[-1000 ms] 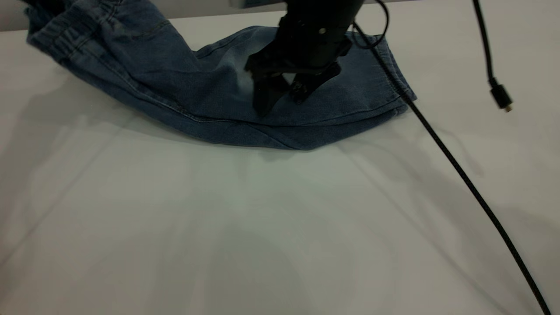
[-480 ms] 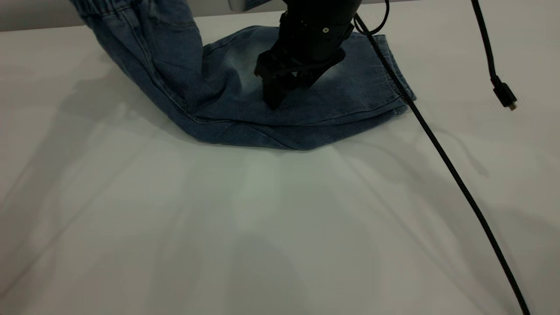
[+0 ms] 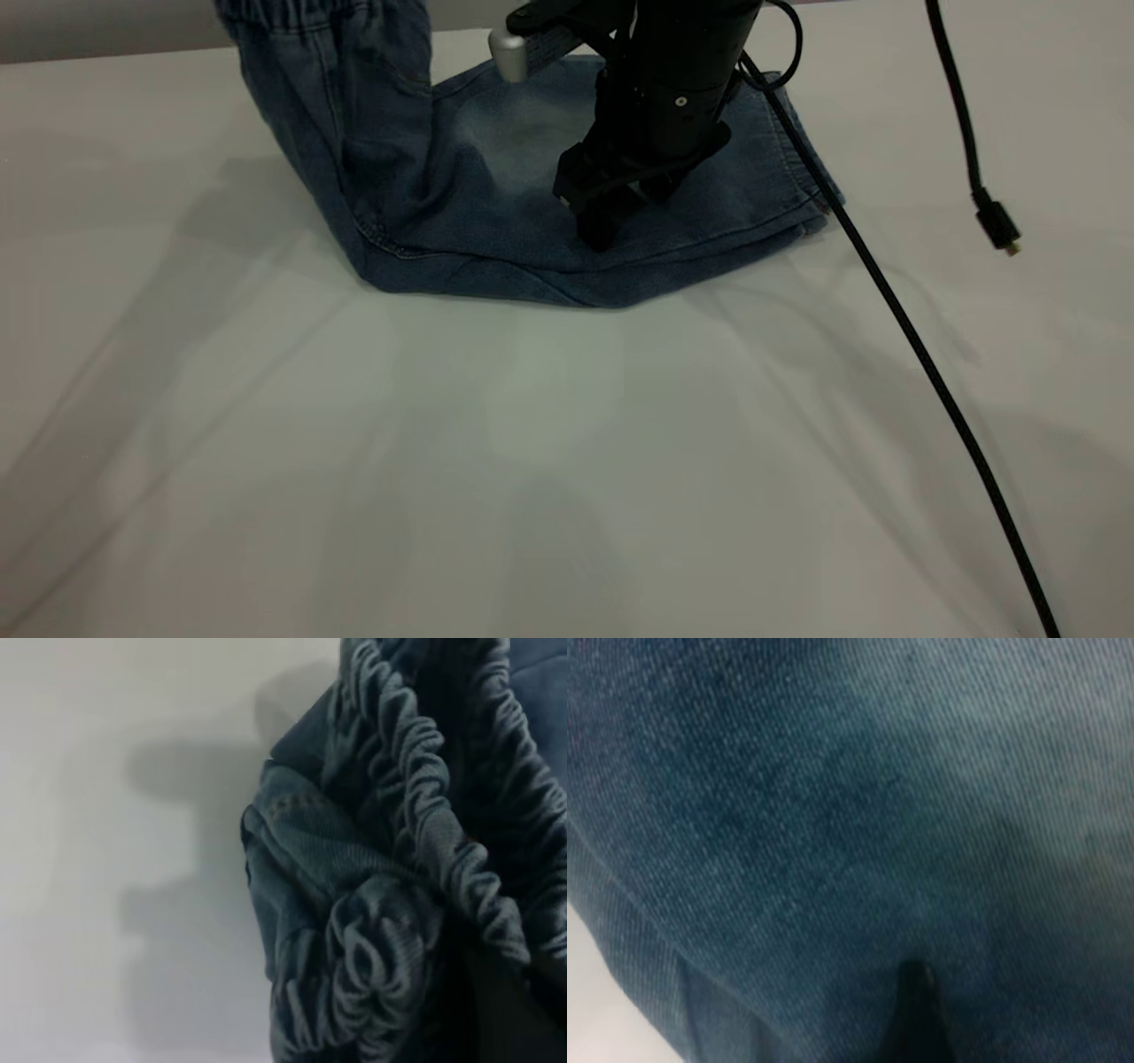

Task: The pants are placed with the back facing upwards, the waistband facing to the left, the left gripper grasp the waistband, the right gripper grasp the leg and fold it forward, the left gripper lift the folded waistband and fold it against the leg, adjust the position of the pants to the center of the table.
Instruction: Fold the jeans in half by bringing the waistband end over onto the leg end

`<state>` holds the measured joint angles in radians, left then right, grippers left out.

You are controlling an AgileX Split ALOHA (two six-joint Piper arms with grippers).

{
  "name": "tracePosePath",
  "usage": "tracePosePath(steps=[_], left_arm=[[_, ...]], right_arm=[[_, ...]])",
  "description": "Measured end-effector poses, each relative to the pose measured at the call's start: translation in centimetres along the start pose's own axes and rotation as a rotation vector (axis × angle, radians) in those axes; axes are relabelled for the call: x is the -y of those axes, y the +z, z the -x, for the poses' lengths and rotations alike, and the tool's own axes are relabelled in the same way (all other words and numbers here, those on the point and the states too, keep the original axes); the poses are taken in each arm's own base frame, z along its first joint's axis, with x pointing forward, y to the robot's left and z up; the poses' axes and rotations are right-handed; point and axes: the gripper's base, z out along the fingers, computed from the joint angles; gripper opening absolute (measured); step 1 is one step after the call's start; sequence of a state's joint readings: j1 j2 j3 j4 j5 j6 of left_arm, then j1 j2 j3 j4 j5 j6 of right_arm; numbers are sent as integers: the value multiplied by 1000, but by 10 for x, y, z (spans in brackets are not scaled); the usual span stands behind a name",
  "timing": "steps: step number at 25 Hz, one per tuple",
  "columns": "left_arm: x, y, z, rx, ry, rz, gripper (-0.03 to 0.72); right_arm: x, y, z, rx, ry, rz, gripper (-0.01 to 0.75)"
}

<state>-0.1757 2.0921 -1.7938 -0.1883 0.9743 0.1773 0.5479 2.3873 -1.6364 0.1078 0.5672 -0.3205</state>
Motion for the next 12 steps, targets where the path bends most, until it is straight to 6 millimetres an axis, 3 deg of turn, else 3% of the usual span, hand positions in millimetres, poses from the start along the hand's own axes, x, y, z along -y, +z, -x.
tracePosePath(steps=[5, 12], left_arm=[[15, -14, 12, 34, 27, -23, 40], [32, -24, 23, 94, 85, -41, 40]], right_arm=[[-1, -15, 6, 8, 10, 11, 483], [4, -69, 34, 52, -25, -8, 483]])
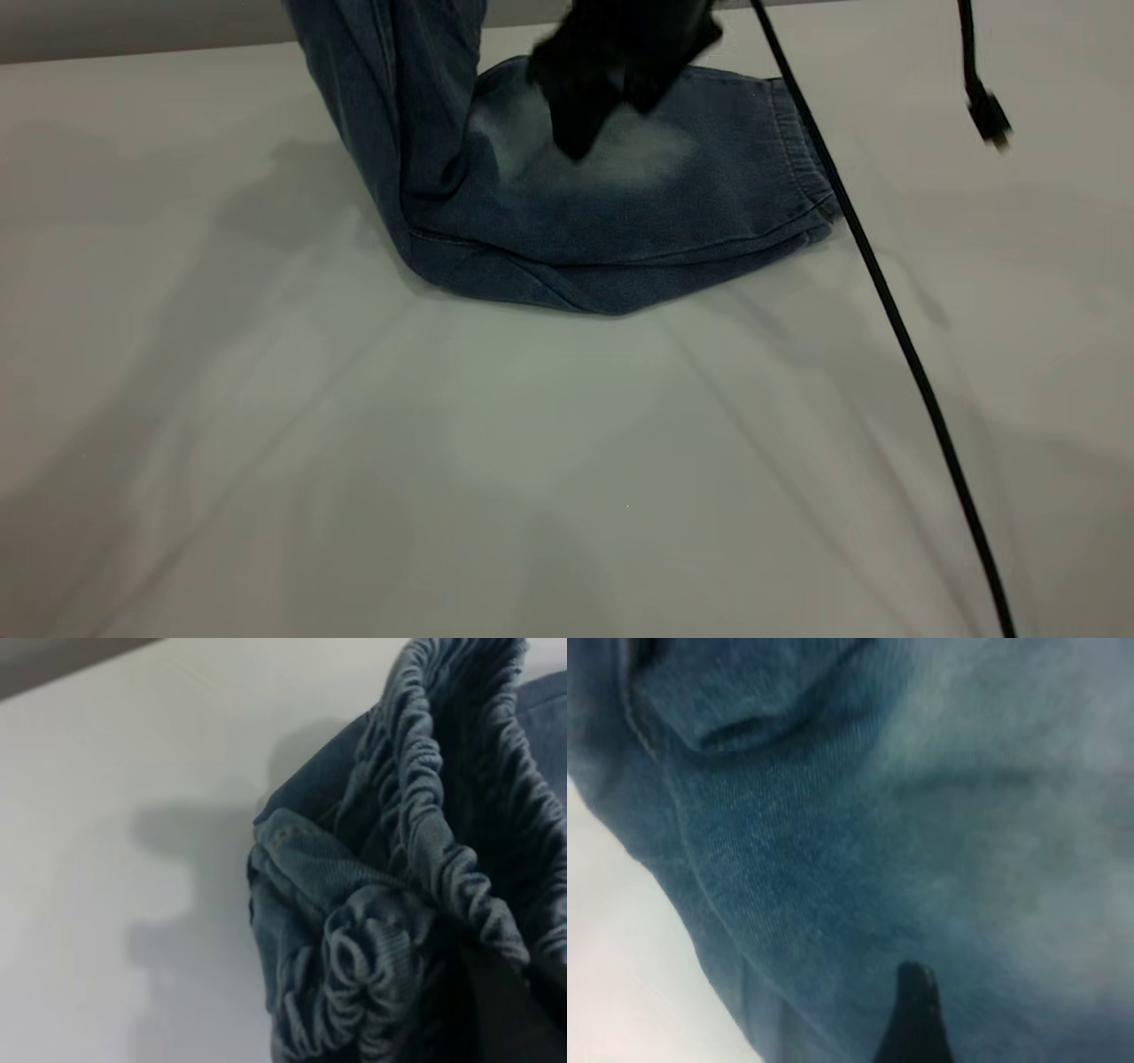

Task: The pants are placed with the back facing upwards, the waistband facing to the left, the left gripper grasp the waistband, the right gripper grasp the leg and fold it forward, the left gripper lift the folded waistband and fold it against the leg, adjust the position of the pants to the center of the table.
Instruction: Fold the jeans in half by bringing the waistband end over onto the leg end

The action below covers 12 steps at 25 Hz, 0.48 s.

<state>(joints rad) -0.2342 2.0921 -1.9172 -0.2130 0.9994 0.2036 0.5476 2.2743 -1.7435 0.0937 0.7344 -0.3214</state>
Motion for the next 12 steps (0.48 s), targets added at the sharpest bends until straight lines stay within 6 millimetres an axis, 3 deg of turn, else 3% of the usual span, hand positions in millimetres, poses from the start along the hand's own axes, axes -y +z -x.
tracePosePath(steps=[5, 12], left_arm=[[8, 1, -1, -15, 16, -11, 40], [21, 3, 0, -15, 47, -21, 40]], right_arm=[[22, -4, -1, -30, -16, -105, 483], [60, 23, -28, -124, 90, -145, 483]])
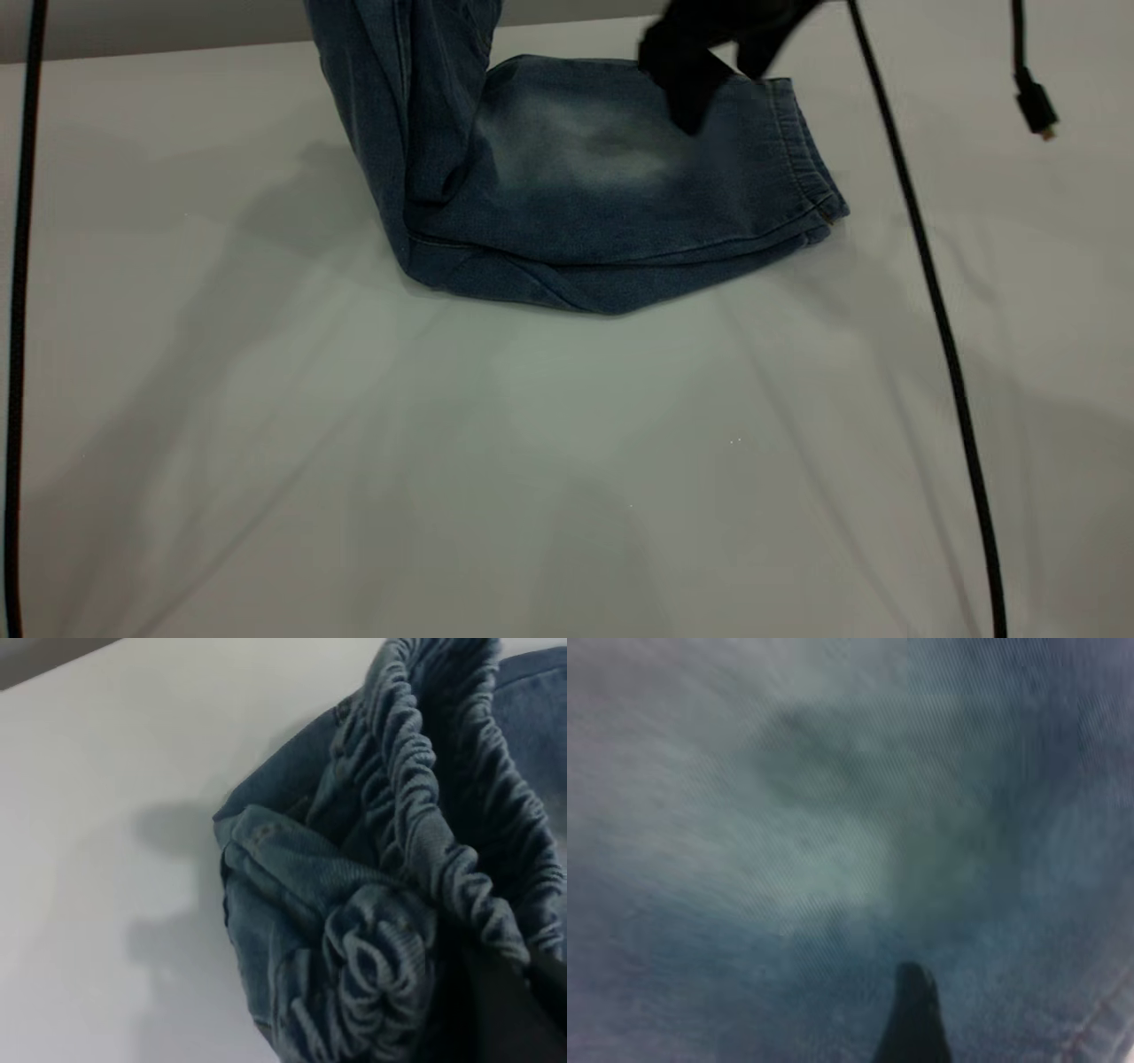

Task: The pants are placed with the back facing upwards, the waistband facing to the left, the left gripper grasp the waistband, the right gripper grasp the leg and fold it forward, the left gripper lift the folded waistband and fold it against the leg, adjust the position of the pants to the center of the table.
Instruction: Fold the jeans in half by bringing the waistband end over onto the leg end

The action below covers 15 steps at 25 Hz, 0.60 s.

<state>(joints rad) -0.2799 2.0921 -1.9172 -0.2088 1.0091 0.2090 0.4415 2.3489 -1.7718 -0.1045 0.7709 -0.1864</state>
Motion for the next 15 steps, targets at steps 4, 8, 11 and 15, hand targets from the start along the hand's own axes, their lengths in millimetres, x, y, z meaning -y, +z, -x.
tracePosePath(steps=[4, 8, 11, 15], left_arm=[[10, 2, 1, 2, 19, -10, 40], [30, 4, 5, 32, 55, -27, 40], [45, 6, 7, 52, 90, -39, 40], [62, 8, 9, 85, 120, -52, 40]], right_arm=[[2, 21, -8, -40, 30, 25, 483], [-1, 34, -13, -62, 45, 37, 470], [-3, 35, -12, -49, 70, 49, 456], [-5, 35, -12, -48, 93, 70, 451]])
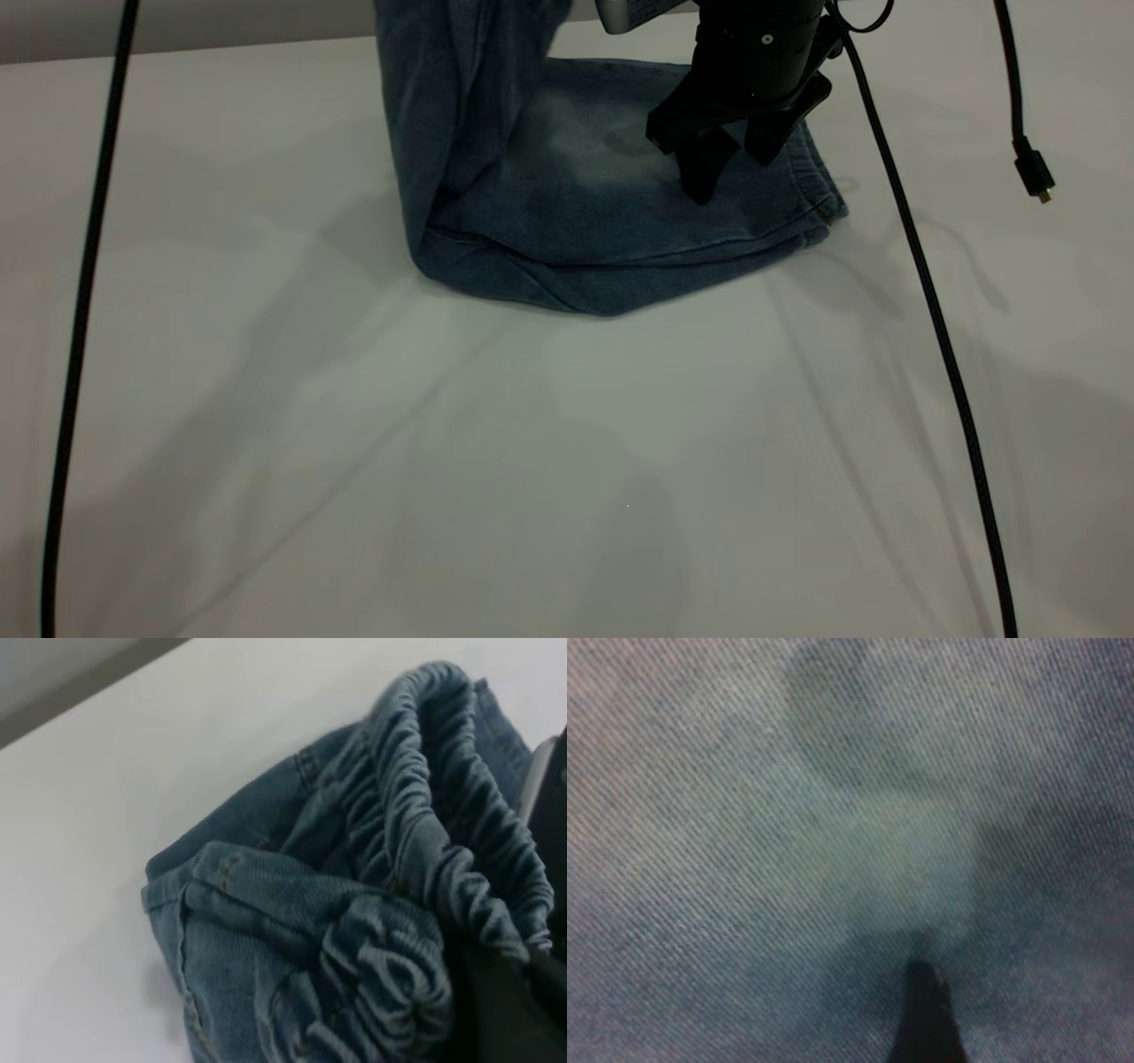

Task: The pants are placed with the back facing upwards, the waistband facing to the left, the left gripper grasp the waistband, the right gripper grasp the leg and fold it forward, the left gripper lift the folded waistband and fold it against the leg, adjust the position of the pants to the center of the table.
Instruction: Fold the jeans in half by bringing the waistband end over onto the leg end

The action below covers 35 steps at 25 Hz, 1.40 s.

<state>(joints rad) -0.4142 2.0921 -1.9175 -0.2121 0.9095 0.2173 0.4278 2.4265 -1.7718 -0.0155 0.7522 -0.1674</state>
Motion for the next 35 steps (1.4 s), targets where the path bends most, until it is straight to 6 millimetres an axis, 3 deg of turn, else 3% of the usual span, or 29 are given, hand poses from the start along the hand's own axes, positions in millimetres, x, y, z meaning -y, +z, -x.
tracePosePath(steps=[5, 11, 18, 22, 28, 31, 35], left_arm=[[8, 1, 3, 24, 14, -4, 40], [7, 1, 3, 24, 15, -3, 40], [9, 1, 4, 38, -4, -23, 41], [13, 1, 5, 52, -38, -62, 45], [20, 26, 1, 37, -73, -106, 55], [28, 48, -5, 4, -66, -118, 65], [46, 76, -13, -18, -41, -132, 99]], right_arm=[[-3, -4, -2, -25, 27, 31, 451], [12, -29, 4, -24, 16, 9, 451], [54, -64, 17, 27, 85, -22, 451], [95, -86, 17, 46, 163, -42, 451], [145, -126, 16, 125, 292, -27, 451], [160, -145, 16, 172, 334, -3, 451], [165, -169, 22, 238, 352, 24, 448]])
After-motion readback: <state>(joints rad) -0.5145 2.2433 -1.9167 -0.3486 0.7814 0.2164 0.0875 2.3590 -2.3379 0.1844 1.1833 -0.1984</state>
